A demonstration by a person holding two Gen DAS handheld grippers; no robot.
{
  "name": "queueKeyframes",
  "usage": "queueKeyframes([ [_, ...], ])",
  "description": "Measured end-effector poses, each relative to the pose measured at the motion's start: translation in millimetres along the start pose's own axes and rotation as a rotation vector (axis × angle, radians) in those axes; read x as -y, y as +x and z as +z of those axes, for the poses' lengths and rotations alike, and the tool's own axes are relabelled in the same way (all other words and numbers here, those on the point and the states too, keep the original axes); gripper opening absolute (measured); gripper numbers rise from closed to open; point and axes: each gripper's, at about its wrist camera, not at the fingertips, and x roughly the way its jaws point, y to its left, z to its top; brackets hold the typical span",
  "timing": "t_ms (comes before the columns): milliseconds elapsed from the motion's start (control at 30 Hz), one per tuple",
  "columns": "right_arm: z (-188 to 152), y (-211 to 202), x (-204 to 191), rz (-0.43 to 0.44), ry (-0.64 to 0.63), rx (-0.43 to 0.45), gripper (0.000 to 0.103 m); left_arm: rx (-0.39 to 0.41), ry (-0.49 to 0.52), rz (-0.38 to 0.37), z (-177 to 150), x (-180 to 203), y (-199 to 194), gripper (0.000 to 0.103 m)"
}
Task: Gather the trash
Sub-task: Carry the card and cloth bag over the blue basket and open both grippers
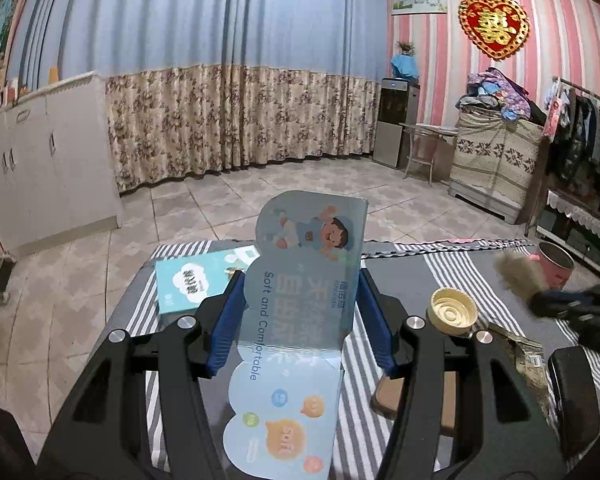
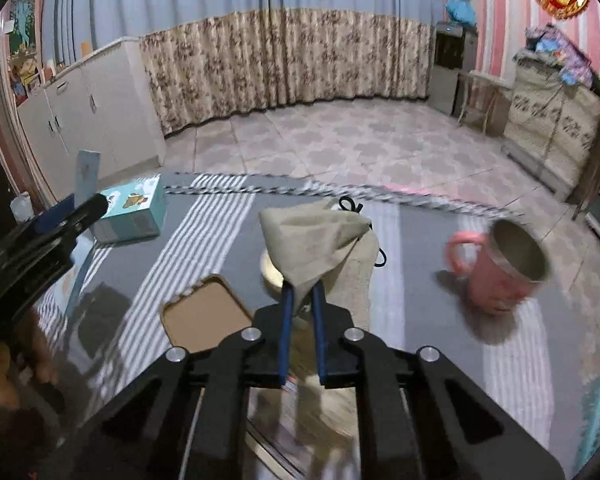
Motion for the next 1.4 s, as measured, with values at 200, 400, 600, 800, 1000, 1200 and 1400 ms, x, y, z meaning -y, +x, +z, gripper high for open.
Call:
queueKeyframes([
  [200, -23.9, -52.6, 56.3, -0.061, 0.014, 0.034, 0.01, -0.009, 0.029, 0.0, 3.7, 25.7, -14.9, 0.054],
  [400, -58.5, -96.4, 128.2, -0.137, 0.071, 0.054, 0.01, 0.021, 0.083, -0.032, 15.4, 75.3, -46.2, 0.054],
  [600, -96.8, -139.1, 205.6, -0.244, 0.149, 0.083, 0.01, 0.031, 0.085, -0.099, 21.6, 135.1, -70.6, 0.054],
  [800, -119.9, -168.8, 272.0, -0.363, 0.207, 0.089, 0.01, 0.031, 0.113, -0.189, 18.0, 213.0, -81.6, 0.054],
  [1000, -137.1, -176.5, 329.5, -0.383, 0.304, 0.08, 0.01, 0.019, 0.159, -0.298, 5.2, 302.6, -92.0, 0.054],
  [1200, -151.9, -179.3, 364.6, -0.398, 0.353, 0.076, 0.01, -0.016, 0.206, -0.414, -18.9, 393.9, -97.0, 0.054],
  [1400, -165.7, -181.8, 383.5, -0.404, 0.402, 0.077, 0.01, -0.046, 0.253, -0.507, -46.3, 467.9, -100.7, 0.054],
])
